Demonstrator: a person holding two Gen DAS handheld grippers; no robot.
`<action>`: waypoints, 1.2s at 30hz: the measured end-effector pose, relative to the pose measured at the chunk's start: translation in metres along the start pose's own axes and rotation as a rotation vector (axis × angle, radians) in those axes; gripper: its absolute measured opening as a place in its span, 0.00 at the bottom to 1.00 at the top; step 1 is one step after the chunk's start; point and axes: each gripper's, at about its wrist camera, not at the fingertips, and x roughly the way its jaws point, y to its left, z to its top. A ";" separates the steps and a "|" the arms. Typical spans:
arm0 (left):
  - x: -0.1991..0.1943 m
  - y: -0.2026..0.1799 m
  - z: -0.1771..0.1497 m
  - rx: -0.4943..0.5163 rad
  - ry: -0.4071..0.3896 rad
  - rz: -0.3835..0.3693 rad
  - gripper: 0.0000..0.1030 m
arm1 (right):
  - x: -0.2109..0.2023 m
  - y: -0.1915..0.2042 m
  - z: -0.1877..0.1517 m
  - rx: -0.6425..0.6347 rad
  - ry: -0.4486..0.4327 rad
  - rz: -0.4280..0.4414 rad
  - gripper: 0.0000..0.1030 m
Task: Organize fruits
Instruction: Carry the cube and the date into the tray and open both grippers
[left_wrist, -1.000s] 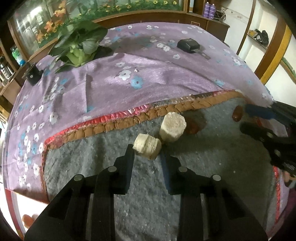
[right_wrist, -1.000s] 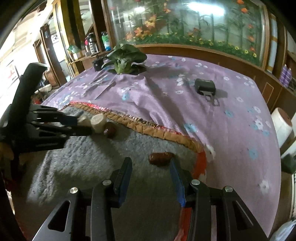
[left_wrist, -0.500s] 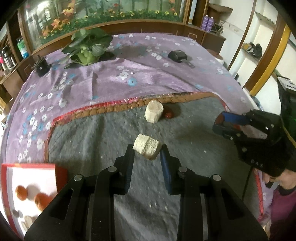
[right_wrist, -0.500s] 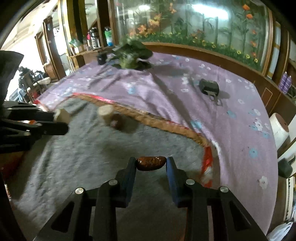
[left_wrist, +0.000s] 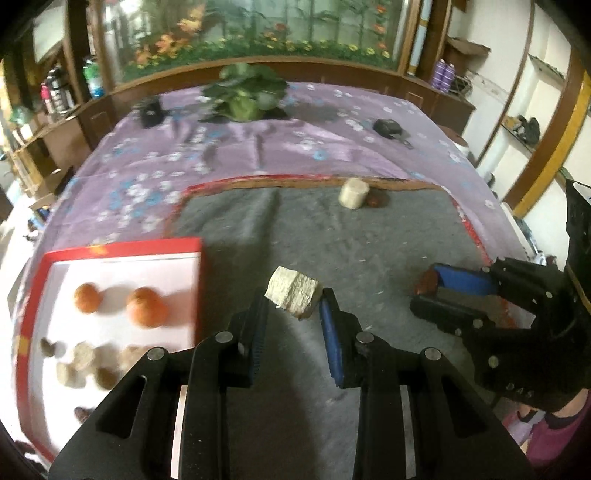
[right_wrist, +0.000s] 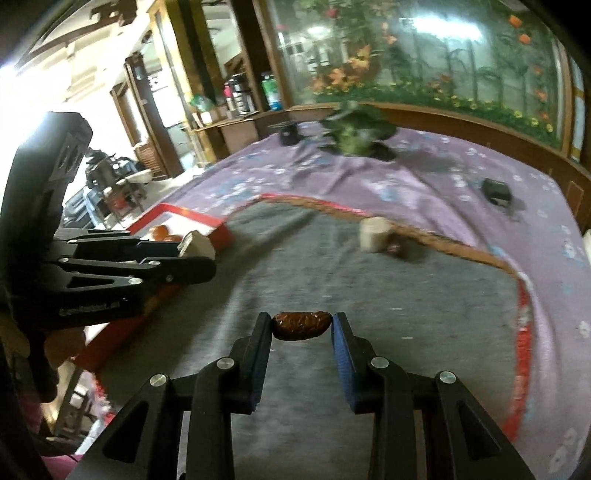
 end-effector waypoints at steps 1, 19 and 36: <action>-0.005 0.006 -0.003 -0.009 -0.008 0.012 0.26 | 0.002 0.008 0.001 -0.015 0.003 0.007 0.32; -0.047 0.135 -0.062 -0.262 -0.035 0.171 0.27 | 0.046 0.131 0.030 -0.228 0.043 0.144 0.31; -0.043 0.205 -0.092 -0.447 -0.009 0.238 0.27 | 0.117 0.176 0.060 -0.292 0.117 0.188 0.31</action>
